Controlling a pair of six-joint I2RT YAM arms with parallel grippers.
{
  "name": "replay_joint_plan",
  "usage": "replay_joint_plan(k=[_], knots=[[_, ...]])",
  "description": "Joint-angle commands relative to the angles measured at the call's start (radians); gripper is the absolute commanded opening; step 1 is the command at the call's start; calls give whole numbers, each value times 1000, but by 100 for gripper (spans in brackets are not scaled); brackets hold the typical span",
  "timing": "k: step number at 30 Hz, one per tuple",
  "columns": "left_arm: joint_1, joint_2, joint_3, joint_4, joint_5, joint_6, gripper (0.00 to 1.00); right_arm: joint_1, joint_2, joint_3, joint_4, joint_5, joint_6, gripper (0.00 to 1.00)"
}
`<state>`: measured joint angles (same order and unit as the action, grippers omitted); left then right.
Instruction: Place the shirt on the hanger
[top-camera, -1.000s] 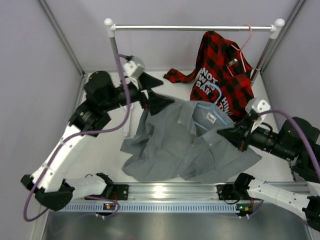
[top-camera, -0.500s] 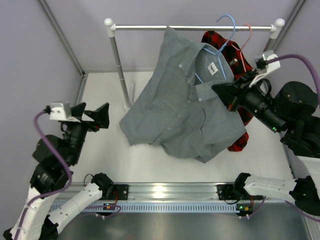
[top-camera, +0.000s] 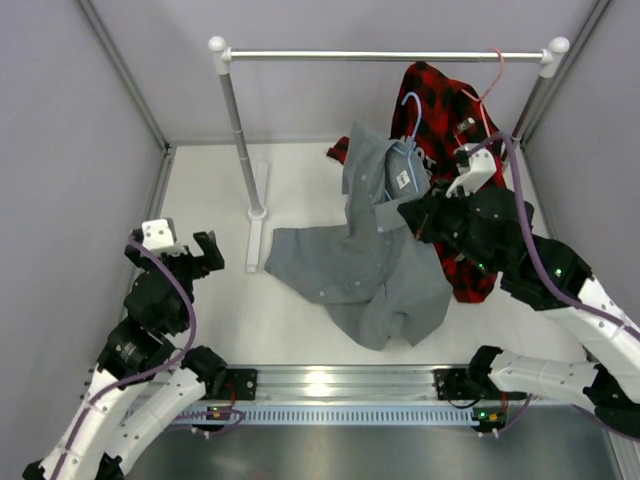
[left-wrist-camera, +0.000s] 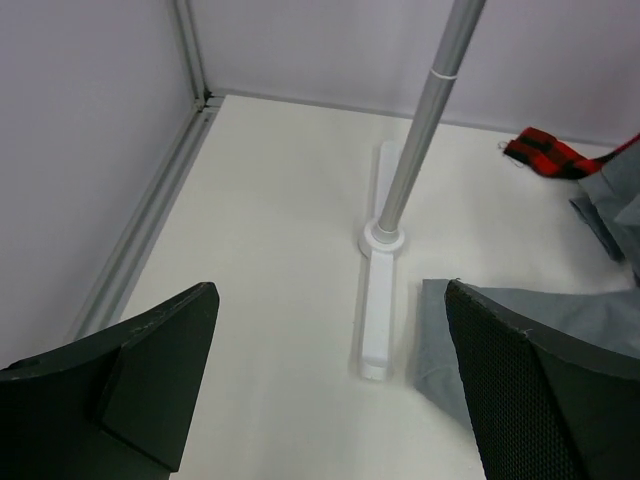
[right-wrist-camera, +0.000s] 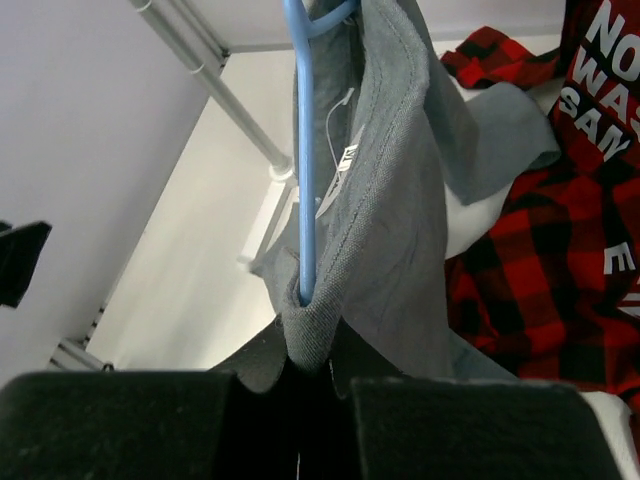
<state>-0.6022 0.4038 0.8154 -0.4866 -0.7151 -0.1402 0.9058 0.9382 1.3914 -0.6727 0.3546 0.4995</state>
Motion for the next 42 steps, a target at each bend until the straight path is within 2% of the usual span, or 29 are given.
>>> replay_joint_plan(k=[1, 5, 8, 11, 14, 22, 28, 32, 34, 36, 38, 39, 41, 42], knots=[[90, 24, -2, 65, 17, -1, 98, 8, 62, 36, 186, 109, 82, 0], [278, 61, -19, 75, 156, -31, 98, 7, 168, 130, 205, 173, 83, 0], [382, 69, -39, 85, 226, -48, 98, 8, 240, 198, 220, 205, 80, 0], [441, 85, -61, 95, 325, -50, 98, 8, 316, 279, 211, 247, 76, 0], [455, 107, -64, 92, 378, -52, 98, 8, 395, 361, 203, 245, 77, 0], [455, 107, -68, 89, 385, -48, 98, 7, 603, 598, 176, 248, 74, 0], [455, 106, -71, 89, 379, -48, 98, 5, 718, 673, 189, 254, 119, 0], [455, 102, -73, 89, 375, -48, 98, 1, 738, 644, 199, 270, 143, 0], [456, 99, -70, 89, 368, -48, 98, 2, 716, 574, 257, 270, 151, 8], [456, 101, -71, 89, 364, -50, 98, 1, 676, 479, 318, 255, 142, 25], [456, 98, -73, 91, 365, -48, 98, 2, 642, 434, 389, 251, 129, 29], [456, 96, -73, 89, 365, -50, 98, 2, 634, 407, 407, 222, 117, 52], [456, 96, -73, 89, 365, -50, 98, 8, 613, 391, 427, 201, 88, 76], [456, 96, -73, 89, 365, -50, 98, 11, 602, 377, 430, 201, 74, 98]])
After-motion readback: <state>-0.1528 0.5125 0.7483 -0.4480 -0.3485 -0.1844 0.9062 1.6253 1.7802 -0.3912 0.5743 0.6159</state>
